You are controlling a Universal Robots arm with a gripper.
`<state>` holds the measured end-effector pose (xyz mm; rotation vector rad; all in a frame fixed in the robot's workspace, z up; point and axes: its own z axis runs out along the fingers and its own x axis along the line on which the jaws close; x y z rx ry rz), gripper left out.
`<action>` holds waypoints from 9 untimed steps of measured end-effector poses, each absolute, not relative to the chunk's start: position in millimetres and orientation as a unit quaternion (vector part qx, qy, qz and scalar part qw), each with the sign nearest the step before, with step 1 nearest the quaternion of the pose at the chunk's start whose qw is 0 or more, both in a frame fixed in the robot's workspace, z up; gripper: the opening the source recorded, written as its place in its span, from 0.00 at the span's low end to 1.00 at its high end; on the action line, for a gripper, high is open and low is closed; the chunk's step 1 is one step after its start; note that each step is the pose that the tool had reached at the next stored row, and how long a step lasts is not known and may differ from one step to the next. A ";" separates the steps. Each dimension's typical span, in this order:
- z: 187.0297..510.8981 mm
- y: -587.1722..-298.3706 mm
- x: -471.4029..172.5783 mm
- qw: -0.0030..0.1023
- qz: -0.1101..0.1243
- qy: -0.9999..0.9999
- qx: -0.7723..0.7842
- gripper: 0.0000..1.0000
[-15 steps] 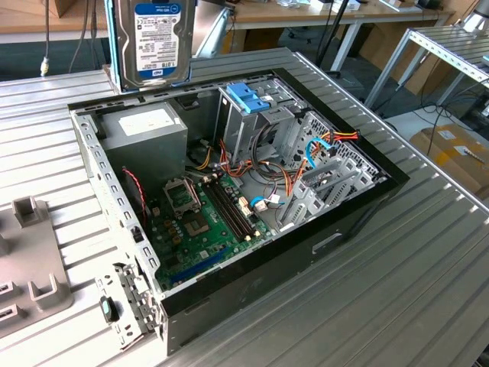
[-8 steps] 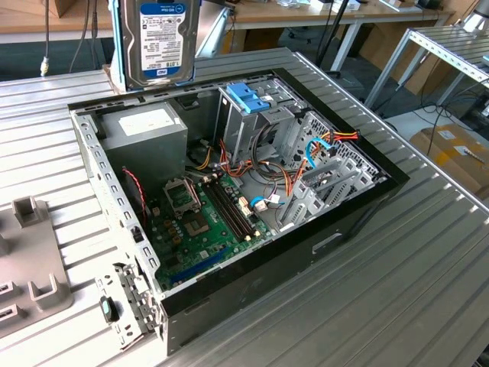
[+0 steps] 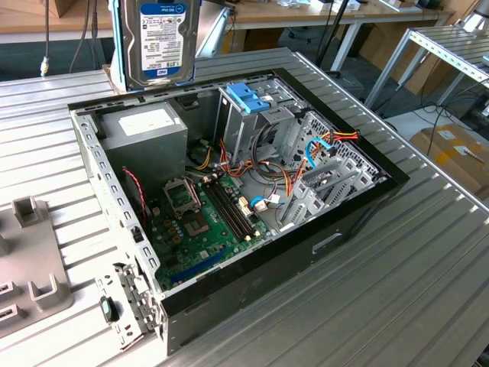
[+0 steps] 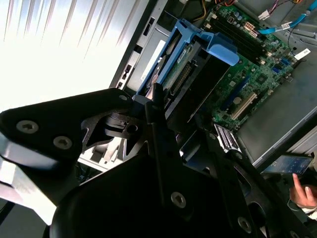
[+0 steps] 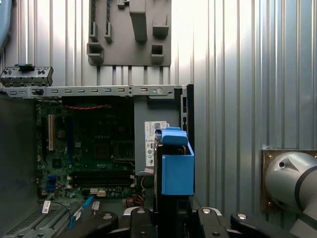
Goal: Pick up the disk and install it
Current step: 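Pick up the disk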
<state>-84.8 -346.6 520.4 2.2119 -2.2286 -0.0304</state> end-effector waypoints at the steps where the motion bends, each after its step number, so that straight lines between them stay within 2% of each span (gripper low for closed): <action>1: 520.4 -346.6 -84.3 0.001 -0.010 -0.710 0.704 0.35; 9: 520.3 -346.6 -74.8 0.001 -0.010 -0.710 0.704 0.35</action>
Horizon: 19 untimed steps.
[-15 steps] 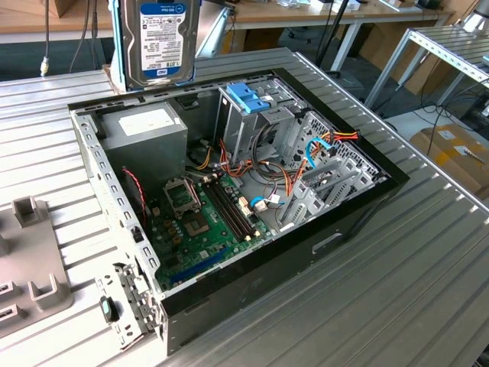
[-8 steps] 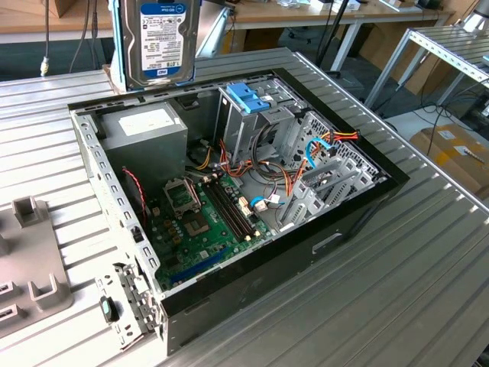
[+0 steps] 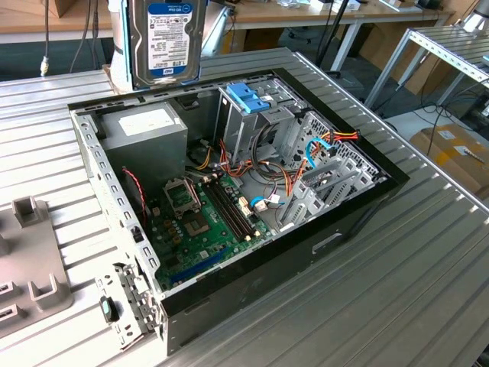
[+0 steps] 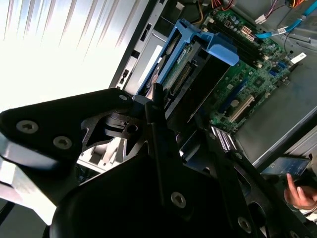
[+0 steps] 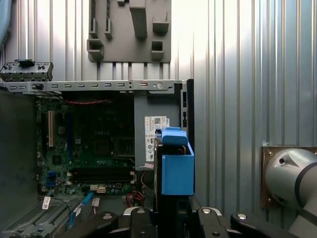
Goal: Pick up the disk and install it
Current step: 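Pick up the disk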
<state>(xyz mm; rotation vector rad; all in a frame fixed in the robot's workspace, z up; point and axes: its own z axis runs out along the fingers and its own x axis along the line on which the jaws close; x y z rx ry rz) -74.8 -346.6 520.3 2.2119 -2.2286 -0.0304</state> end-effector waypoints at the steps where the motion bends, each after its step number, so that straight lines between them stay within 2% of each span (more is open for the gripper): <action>1: 520.3 -346.6 -74.2 0.001 -0.010 -0.710 0.704 0.35; 19: 520.3 -346.6 -52.0 0.001 -0.010 -0.710 0.704 0.35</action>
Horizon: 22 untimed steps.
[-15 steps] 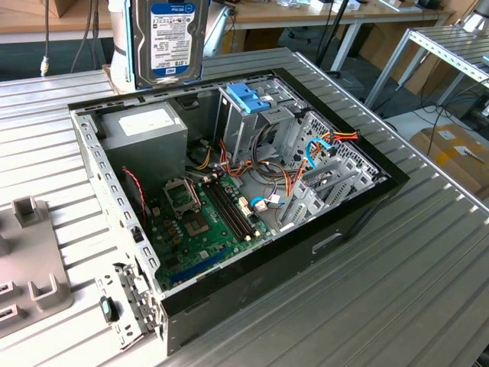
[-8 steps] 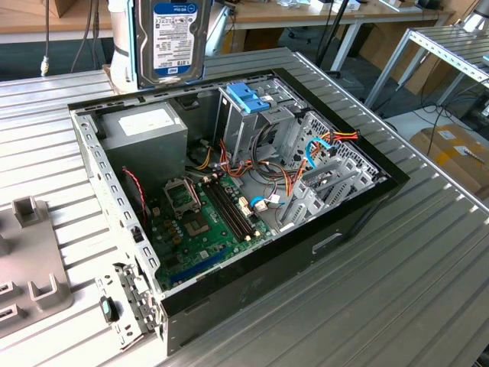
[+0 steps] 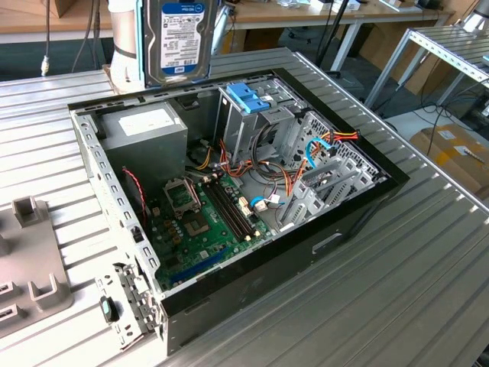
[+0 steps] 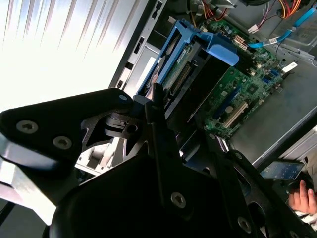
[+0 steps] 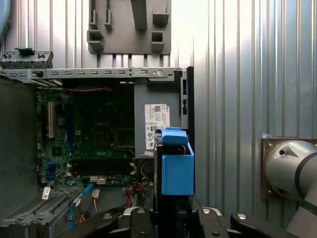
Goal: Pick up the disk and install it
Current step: 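Pick up the disk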
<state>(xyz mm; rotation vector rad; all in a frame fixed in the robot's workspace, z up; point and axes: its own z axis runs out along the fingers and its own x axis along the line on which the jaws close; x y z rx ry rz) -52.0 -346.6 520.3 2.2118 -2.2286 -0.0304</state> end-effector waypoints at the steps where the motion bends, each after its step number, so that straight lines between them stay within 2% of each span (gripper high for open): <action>1: 520.3 -346.6 -49.4 0.001 -0.010 -0.710 0.704 0.35; 5: 519.7 -346.6 -42.2 0.000 -0.009 -0.710 0.704 0.35; 7: 517.4 -346.6 -32.3 -0.009 0.000 -0.709 0.705 0.35; 8: 517.0 -346.6 -28.7 -0.010 0.001 -0.709 0.705 0.35; 22: 515.4 -346.5 44.3 -0.010 0.001 -0.709 0.705 0.35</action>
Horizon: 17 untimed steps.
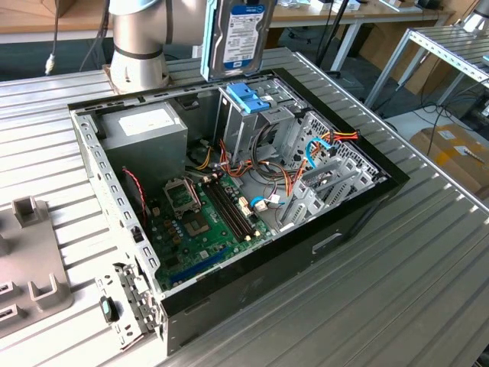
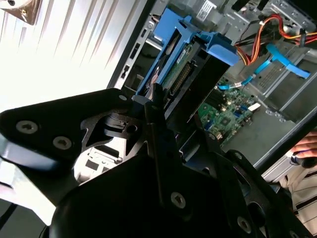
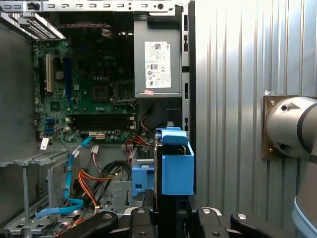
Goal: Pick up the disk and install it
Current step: 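Pick up the disk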
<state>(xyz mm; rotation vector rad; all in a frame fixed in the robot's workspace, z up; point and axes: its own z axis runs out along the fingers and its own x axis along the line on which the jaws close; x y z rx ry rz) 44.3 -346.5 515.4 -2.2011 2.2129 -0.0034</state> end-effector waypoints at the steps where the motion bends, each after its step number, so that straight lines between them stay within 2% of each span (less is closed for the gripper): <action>1: 515.4 -346.5 47.7 0.010 -0.001 0.709 -0.705 0.35; 9: 514.8 -346.5 87.6 0.010 -0.001 0.709 -0.705 0.35; 17: 514.7 -346.5 97.9 0.010 -0.001 0.709 -0.705 0.35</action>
